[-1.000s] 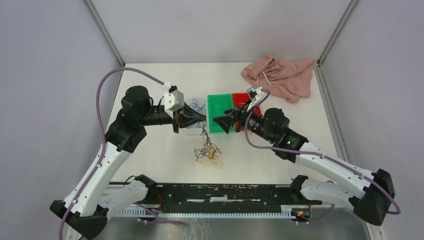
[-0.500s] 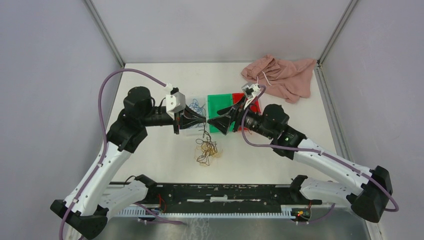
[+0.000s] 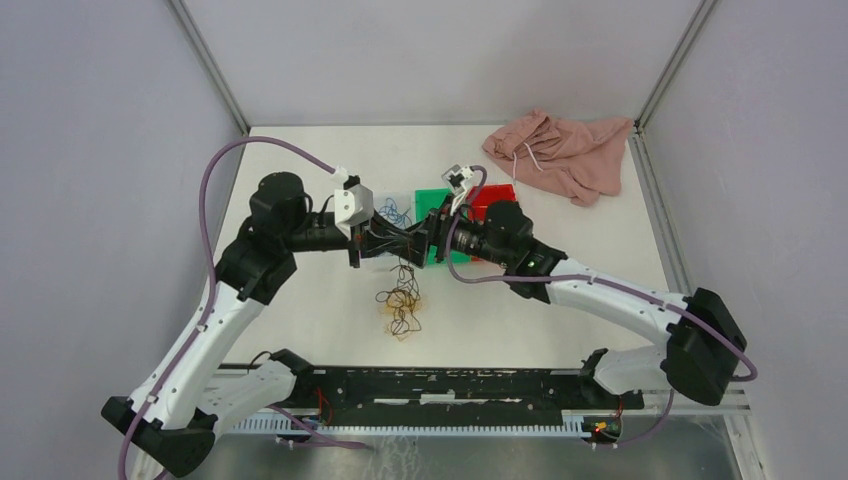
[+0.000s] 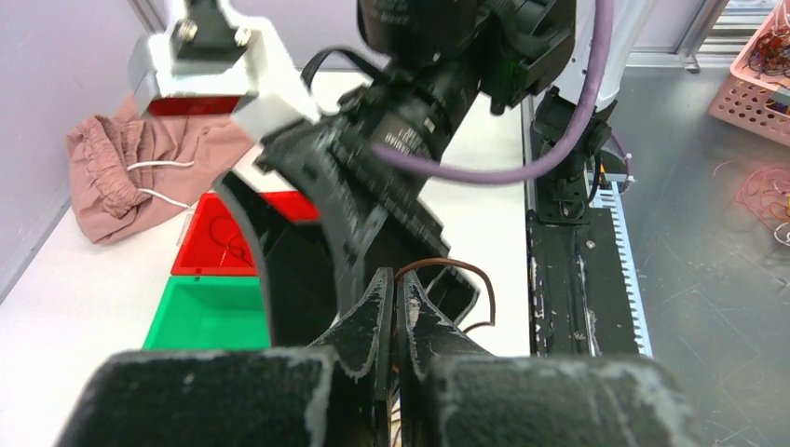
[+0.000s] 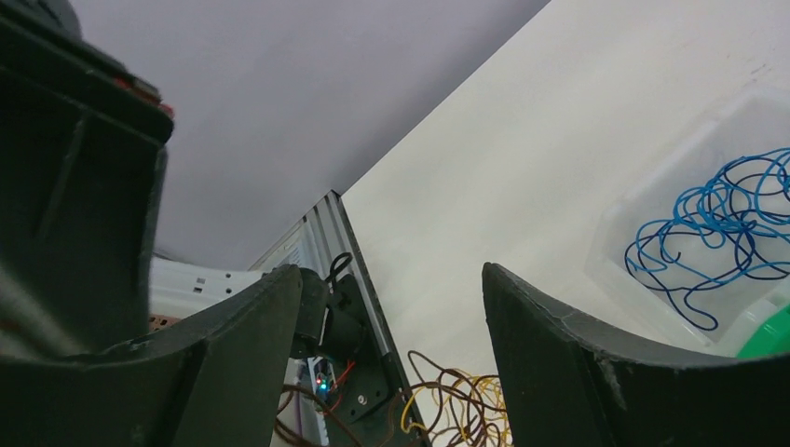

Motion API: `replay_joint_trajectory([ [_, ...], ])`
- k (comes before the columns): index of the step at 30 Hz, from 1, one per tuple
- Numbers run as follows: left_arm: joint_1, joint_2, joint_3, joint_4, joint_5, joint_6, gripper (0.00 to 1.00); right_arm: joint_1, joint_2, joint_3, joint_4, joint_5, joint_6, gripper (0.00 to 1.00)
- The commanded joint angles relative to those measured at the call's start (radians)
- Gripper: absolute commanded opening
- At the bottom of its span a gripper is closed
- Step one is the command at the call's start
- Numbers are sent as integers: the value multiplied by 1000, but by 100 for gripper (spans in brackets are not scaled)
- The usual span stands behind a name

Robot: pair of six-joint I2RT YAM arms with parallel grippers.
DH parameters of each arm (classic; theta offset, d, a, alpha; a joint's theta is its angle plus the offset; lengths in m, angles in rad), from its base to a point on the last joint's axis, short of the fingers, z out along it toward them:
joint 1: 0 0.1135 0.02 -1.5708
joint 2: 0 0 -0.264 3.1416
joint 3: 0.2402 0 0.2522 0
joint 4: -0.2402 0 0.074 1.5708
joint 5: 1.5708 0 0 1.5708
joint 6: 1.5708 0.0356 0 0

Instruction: Untangle the cables

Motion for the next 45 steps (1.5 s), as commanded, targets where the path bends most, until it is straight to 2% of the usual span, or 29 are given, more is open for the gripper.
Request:
replay_joint_trajectory([
  [1, -12, 16, 56, 51, 17, -12, 3, 19, 105, 70, 104, 45, 21, 75],
  [9, -12, 30, 157, 52, 25, -30, 3, 42, 224, -21, 168, 101, 19, 63],
  [18, -14, 57, 255, 50, 21, -18, 3, 45, 228, -132, 211, 168, 28, 59],
  [20, -14, 52, 243, 26, 18, 1, 3, 42, 192, -146, 202, 185, 27, 60],
  [23, -13, 31, 201, 7, 10, 25, 3, 16, 83, -148, 143, 217, 12, 68],
  [29, -13, 2, 142, 5, -5, 41, 3, -13, -89, -105, 19, 206, -29, 72],
  [34, -14, -7, 121, 2, -4, 43, 3, -24, -203, -102, -7, 218, -52, 77],
  [39, -14, -12, 116, -11, -4, 57, 3, -30, -234, -87, 38, 138, 9, 77],
  [45, -14, -14, 105, -10, -2, 66, 3, -28, -186, -67, 150, 59, 111, 77],
])
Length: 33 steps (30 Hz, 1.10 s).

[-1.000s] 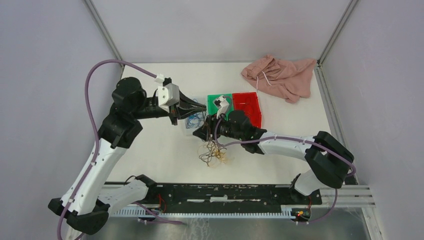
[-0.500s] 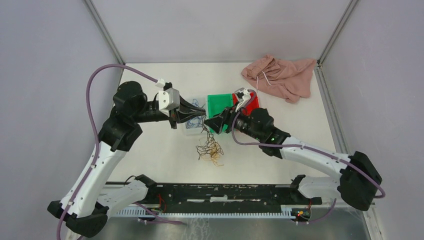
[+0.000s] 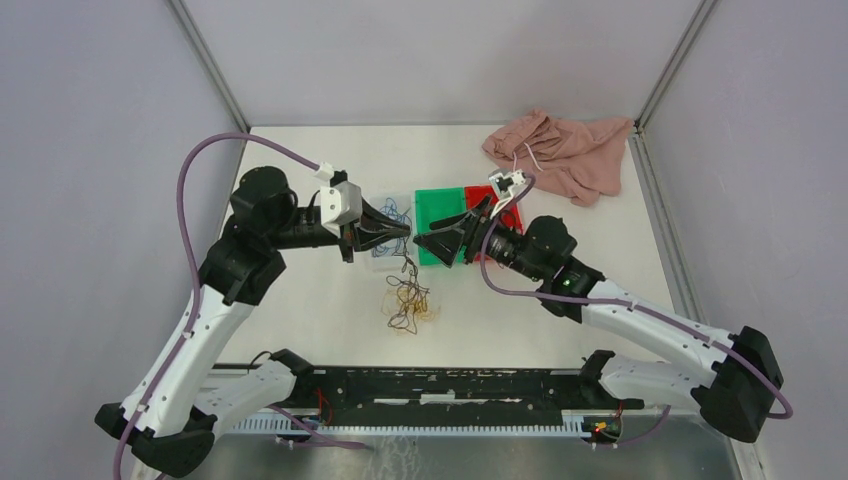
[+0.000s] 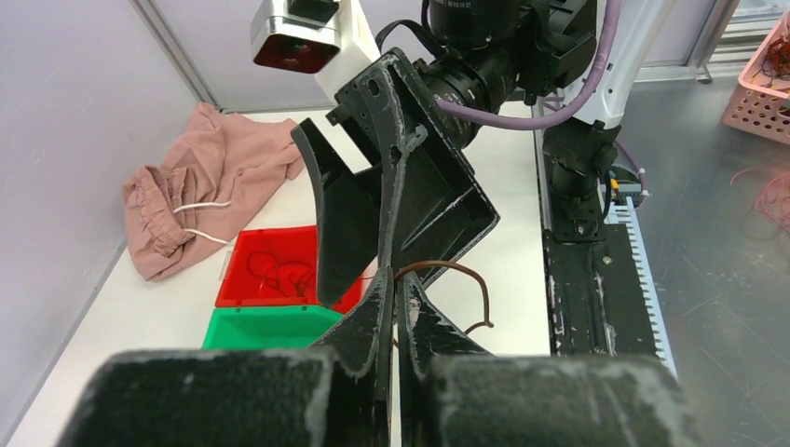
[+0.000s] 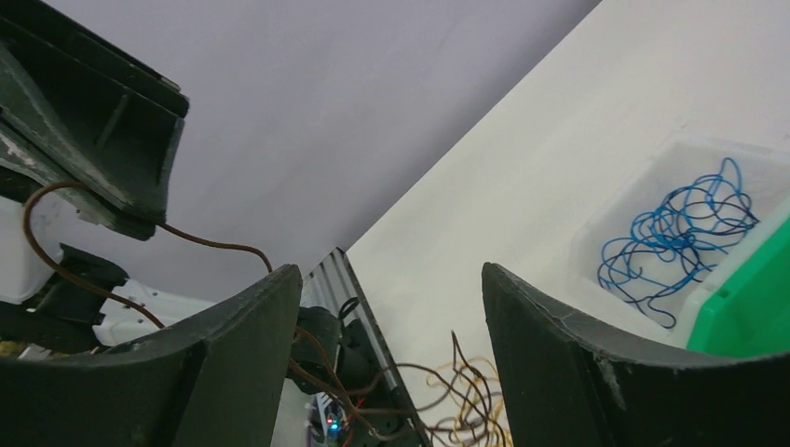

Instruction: Untangle the cables

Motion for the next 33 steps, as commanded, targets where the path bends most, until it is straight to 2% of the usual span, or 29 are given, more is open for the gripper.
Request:
replay_joint_trajectory([
  [1, -5, -14, -4, 21, -4, 47, 3, -2, 51, 69, 158, -95, 105, 78],
  [6, -6, -10, -8, 21, -5, 53, 3, 18, 83, 94, 215, -127, 128, 77],
  [14, -6, -6, -17, 22, -10, 64, 3, 39, 98, 110, 176, -188, 105, 76],
  [25, -6, -9, -19, 21, -13, 70, 3, 40, 22, 87, 60, -176, 39, 75],
  [33, -8, 4, -14, 39, -8, 53, 3, 48, 79, 114, 110, -223, 73, 75],
])
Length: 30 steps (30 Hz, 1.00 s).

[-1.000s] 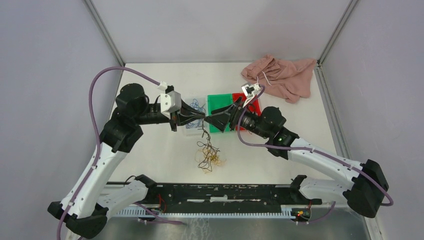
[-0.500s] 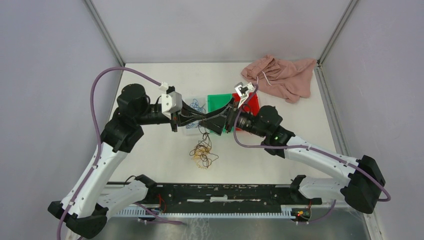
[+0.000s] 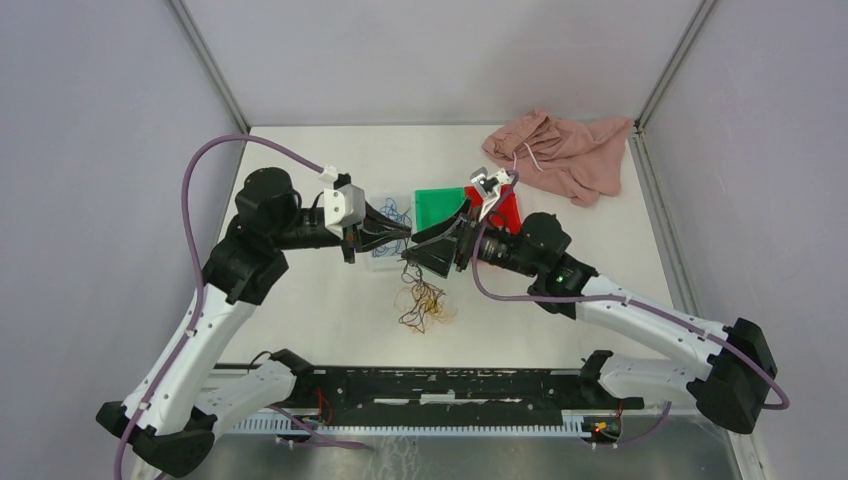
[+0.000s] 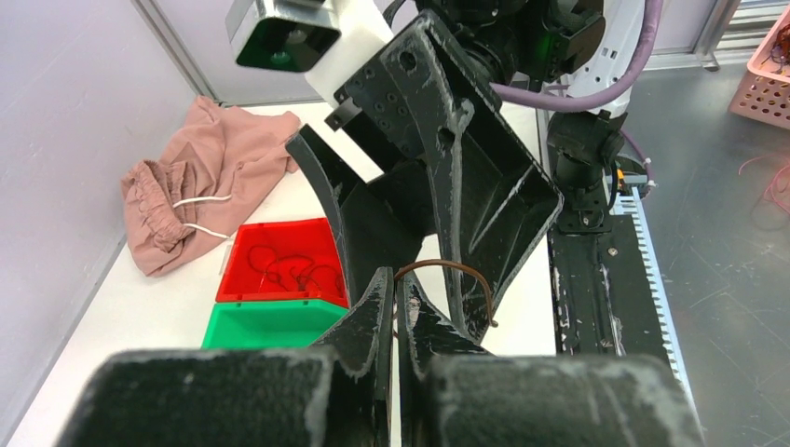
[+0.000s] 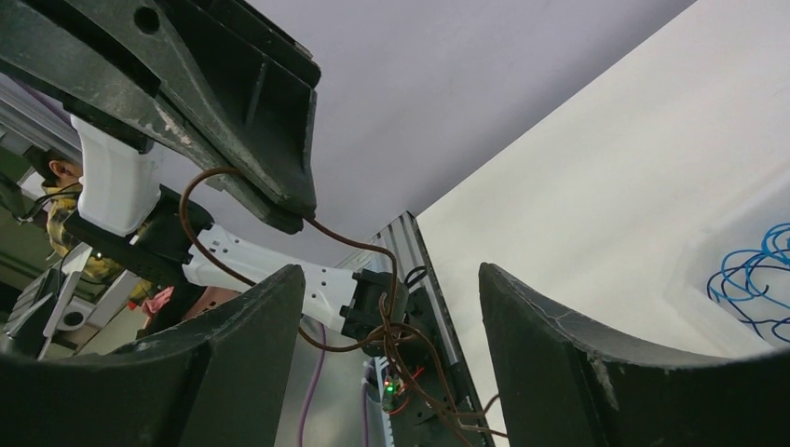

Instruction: Untangle the cables

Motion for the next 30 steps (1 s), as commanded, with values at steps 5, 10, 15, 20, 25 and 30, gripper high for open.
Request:
replay_joint_trajectory([
  [5, -11, 14, 27, 39, -4, 13, 3, 40, 127, 124, 21, 10, -30, 73],
  [10, -14, 16, 57, 39, 4, -2, 3, 76, 200, 138, -11, 81, -57, 65],
  [15, -14, 26, 107, 41, 17, -5, 3, 115, 236, 73, 16, 170, -65, 56],
  [20, -16, 45, 154, 39, 28, -21, 3, 146, 266, 43, 13, 237, -86, 53],
  [25, -18, 57, 195, 55, 31, -49, 3, 161, 290, 29, 0, 285, -111, 52],
  [30, -18, 87, 281, 62, 27, -57, 3, 165, 311, 4, 1, 315, -127, 51],
])
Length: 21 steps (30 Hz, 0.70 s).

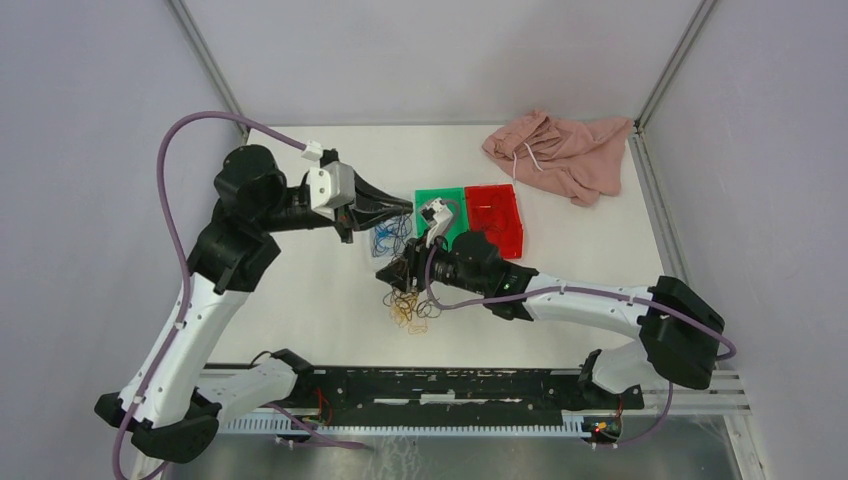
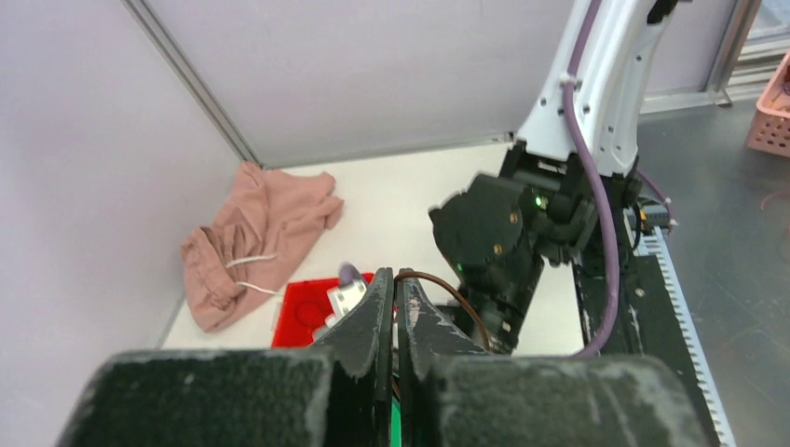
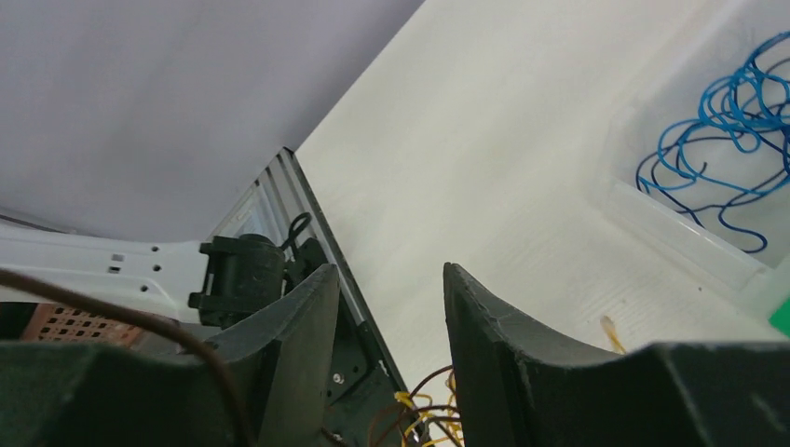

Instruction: Untangle the cables

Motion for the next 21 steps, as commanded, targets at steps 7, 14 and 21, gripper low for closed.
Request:
replay_joint_trajectory([
  [7, -5, 50, 225, 60, 13, -32, 3, 8, 45, -55, 39, 73, -35, 50],
  [14, -4, 70, 294, 59, -5, 3, 3, 8, 94, -101, 66, 102, -32, 48],
  [21, -4, 82, 378, 59, -69, 116, 3, 9, 121, -150, 95, 116, -26, 48],
])
